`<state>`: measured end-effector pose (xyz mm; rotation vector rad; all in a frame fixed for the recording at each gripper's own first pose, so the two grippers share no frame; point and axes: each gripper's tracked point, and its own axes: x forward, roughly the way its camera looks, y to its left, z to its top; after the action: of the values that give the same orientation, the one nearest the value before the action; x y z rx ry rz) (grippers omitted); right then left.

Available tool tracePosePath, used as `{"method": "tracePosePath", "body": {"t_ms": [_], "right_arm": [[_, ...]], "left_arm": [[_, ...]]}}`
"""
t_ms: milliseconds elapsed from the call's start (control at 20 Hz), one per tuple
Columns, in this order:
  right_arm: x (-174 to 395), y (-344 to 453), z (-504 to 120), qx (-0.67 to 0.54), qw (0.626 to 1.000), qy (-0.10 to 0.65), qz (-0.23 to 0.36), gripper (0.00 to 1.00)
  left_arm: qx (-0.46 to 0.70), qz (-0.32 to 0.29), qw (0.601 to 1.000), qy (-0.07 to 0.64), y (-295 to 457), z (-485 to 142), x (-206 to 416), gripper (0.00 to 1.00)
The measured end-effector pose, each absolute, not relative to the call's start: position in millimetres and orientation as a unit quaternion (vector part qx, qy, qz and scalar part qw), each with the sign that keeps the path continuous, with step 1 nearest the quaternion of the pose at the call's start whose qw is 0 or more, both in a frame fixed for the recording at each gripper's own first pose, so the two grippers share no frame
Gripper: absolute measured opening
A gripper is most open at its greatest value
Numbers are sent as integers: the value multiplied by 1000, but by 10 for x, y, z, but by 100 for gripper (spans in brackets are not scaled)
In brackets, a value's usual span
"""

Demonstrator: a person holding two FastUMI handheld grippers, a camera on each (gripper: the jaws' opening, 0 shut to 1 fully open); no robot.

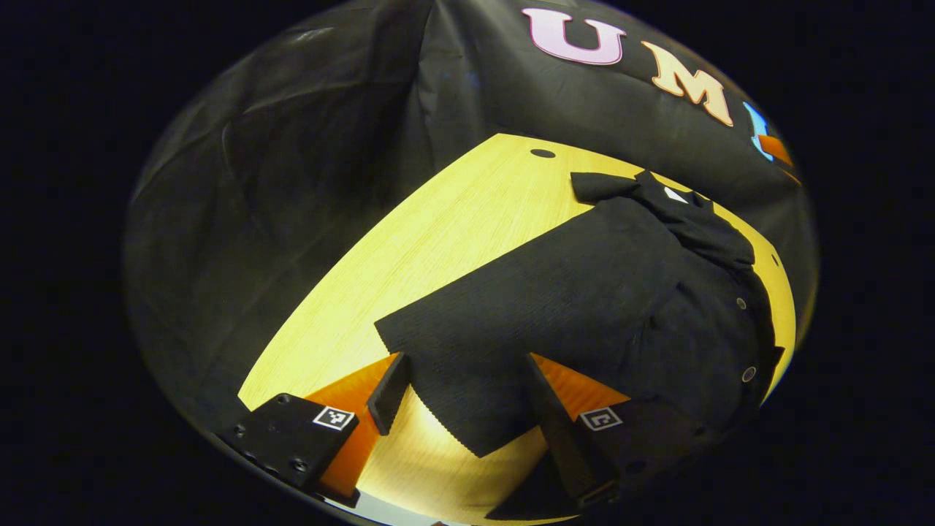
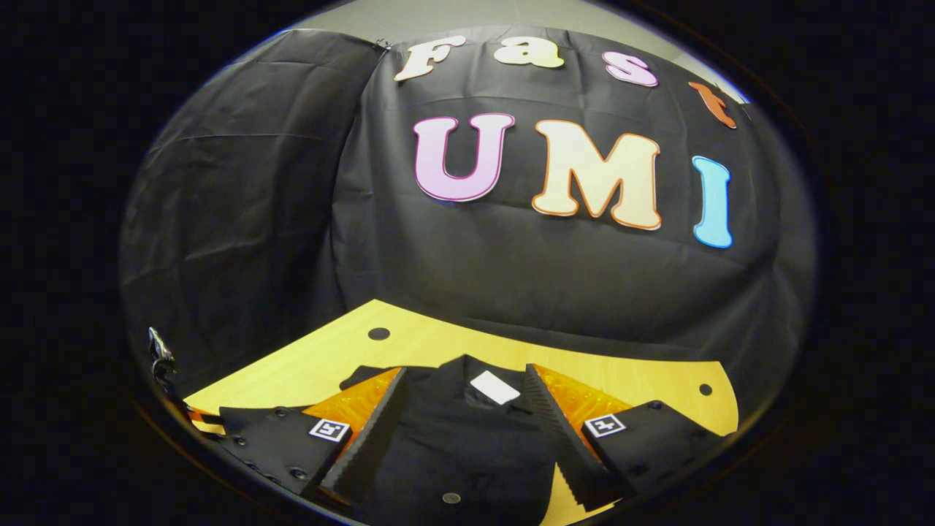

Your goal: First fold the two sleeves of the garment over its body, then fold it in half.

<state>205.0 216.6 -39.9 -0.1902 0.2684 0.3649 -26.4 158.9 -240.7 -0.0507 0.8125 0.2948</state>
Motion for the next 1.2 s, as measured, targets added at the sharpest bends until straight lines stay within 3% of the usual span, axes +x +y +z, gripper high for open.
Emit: {"method": "tracePosePath", "body": {"t_ms": [300,400,600,750,900,1100,1200], "right_arm": [[1667,1864,-409,-84,972,144,168,100],[1576,1746,-374,-73,974,145,161,100],[1406,1400,-267,-46,981,138,130,100],[1291,1099,-216,-34,986,130,98,100],[1156,867,-242,-26,988,132,74,100],[990,658,-262,-15,990,131,51,100],[934,574,-289,-8,990,133,41,100]], "left_arm": [[-24,137,905,403,1550,-2431,-264,90],[-25,137,905,403,1494,-2451,-243,72],[-25,135,903,408,1449,-2473,-254,60],[-30,126,903,409,1381,-2480,-262,45],[-37,127,903,410,1330,-2500,-244,15],[-31,137,901,410,1307,-2510,-231,2],[-25,138,901,411,1298,-2514,-231,0]]}}
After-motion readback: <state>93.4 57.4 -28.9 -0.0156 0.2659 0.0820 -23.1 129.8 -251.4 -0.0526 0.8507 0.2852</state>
